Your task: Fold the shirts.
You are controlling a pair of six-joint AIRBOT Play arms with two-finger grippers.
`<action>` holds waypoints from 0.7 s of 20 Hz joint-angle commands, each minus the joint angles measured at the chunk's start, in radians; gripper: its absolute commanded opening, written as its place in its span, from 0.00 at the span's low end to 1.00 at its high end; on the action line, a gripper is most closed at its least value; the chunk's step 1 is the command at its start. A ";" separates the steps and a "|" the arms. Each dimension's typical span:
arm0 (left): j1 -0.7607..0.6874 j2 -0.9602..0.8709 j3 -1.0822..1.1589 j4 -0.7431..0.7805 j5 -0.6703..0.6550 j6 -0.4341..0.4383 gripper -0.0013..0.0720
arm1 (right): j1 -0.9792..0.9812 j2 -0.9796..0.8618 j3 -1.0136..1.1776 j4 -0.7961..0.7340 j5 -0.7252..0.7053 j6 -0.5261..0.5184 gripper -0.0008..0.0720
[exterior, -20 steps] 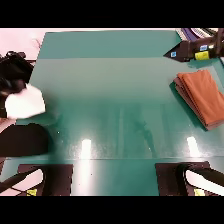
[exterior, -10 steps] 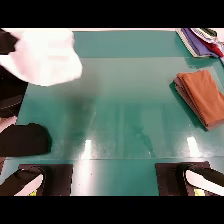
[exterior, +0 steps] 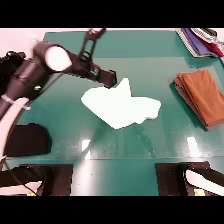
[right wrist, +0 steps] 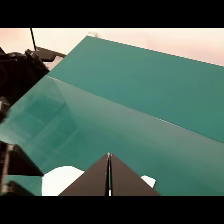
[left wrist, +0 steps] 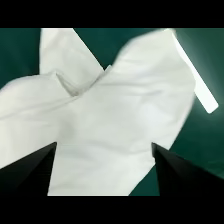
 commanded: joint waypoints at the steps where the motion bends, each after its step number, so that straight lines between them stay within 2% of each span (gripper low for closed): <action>1: 0.058 -0.094 0.000 -0.036 0.042 -0.002 0.97 | 0.000 0.000 0.002 0.000 0.039 0.001 0.04; 5: 0.290 -0.133 0.000 -0.041 -0.053 0.000 0.97 | 0.000 0.000 -0.002 0.000 0.079 0.001 0.04; 7: 0.376 -0.176 -0.008 -0.075 -0.098 0.057 0.97 | 0.000 0.000 -0.036 0.000 0.091 0.001 0.04; 11: 0.411 -0.285 -0.060 -0.146 -0.139 0.192 0.97 | 0.000 0.000 -0.181 0.003 0.097 0.001 0.04; 14: 0.407 -0.356 -0.075 -0.167 -0.108 0.209 0.97 | -0.001 0.000 -0.309 0.000 0.099 0.001 0.04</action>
